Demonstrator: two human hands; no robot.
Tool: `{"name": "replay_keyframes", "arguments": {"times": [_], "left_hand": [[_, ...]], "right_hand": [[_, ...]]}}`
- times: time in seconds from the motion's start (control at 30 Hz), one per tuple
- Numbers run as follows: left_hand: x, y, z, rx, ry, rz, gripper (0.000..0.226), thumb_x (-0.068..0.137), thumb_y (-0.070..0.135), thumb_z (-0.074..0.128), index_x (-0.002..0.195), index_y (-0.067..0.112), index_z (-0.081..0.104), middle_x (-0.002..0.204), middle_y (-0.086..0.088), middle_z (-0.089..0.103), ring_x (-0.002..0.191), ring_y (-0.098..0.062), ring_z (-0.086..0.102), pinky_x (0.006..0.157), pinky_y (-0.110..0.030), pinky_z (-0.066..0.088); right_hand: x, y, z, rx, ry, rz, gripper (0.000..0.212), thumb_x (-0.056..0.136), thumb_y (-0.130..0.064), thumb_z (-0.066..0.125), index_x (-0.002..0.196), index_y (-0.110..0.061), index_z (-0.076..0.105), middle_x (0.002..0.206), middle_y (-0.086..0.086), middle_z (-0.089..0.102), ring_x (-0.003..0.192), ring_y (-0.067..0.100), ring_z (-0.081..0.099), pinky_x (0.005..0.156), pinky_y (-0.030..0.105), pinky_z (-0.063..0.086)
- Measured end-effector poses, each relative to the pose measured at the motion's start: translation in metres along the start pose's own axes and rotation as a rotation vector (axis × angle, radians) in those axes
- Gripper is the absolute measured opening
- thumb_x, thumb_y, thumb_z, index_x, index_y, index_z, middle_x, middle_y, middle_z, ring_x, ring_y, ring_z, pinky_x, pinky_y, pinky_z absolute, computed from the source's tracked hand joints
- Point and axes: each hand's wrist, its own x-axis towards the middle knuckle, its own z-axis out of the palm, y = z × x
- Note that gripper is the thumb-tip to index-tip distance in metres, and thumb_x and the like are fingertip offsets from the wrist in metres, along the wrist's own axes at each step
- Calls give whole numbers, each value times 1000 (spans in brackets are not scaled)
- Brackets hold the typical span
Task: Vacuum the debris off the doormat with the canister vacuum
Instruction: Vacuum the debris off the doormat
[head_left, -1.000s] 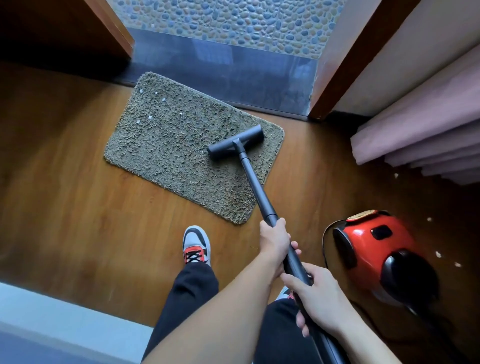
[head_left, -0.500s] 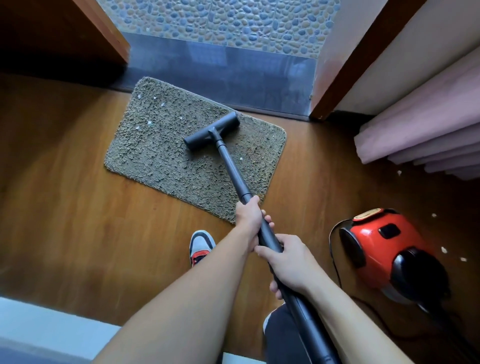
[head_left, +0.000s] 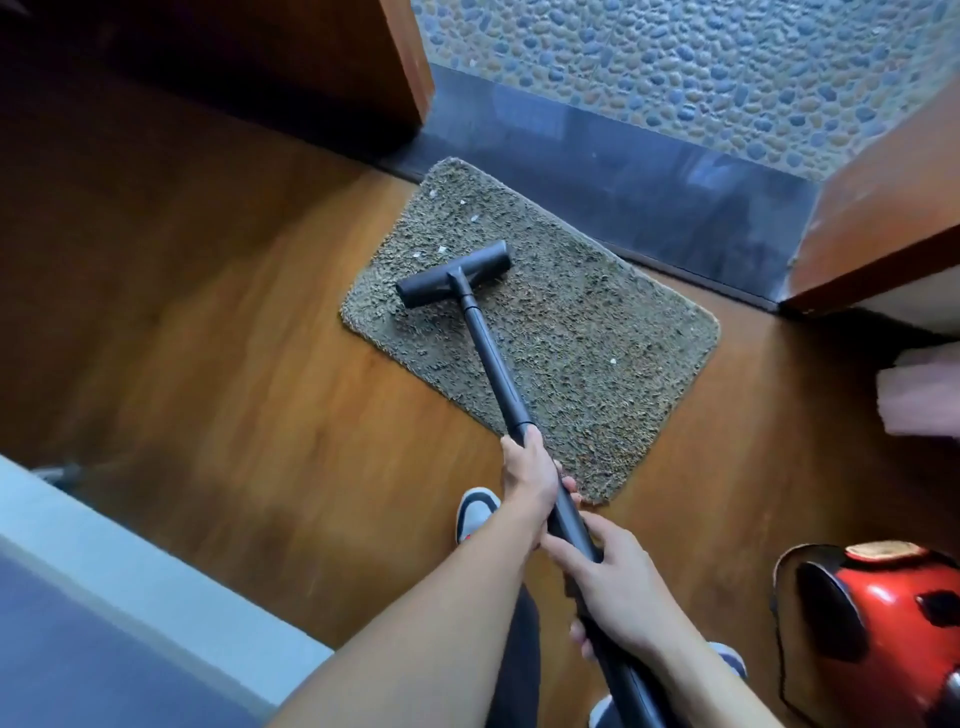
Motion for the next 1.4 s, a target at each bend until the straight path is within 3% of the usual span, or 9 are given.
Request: {"name": "replay_keyframes", "arguments": {"times": [0.4,0.63,0.83,1.1,1.27,1.4], "left_hand": [[50,85,-41,-57,-32,-50,25,106,36,34,96,13,37,71,-8,45,41,-16,45,37,-20,44],[64,110,-49,-75,-67,-59,21,105,34,33,109,13,36,72,-8,45,43,-17,45,40,-23,45],[42,92,-42,-79,-82,-82,23,106,35,32,109,13,37,73,-9,45,44,-17,45,39,-22,45],[-6,26,-13,-80,-113,-137,22,106,36,33,105,15,39,74,-9,46,41,-16,46,41,-24,46],[-23,-4,2,-85,-100,-124,22,106,34,34,106,13,40,73,-8,47,39,-15,46,39,-24,45],[-20,-3,6,-68,-83,-107,21,106,34,35,102,15,41,72,-8,47,41,-16,46,40,-24,45]], "right_hand": [[55,-80,48,-45,16,-1,10,98,-31,65,94,-23,60,51,7,57,41,31,59,40,33,48],[73,-104,55,-93,23,-21,12,97,-27,62,92,-17,60,47,2,57,40,30,58,40,32,49],[51,-88,42,-89,6,-2,10,99,-22,62,95,-13,59,49,6,53,37,28,55,37,30,46],[-1,-31,5,-141,7,3,10,97,-28,64,89,-32,67,53,4,56,38,32,60,38,31,47],[-18,-5,-13,-208,30,-9,10,95,-36,65,96,-45,66,54,3,61,42,30,65,45,33,49],[-18,-6,-13,-145,13,-1,6,97,-32,63,95,-36,67,53,3,57,40,33,62,39,31,47]]}}
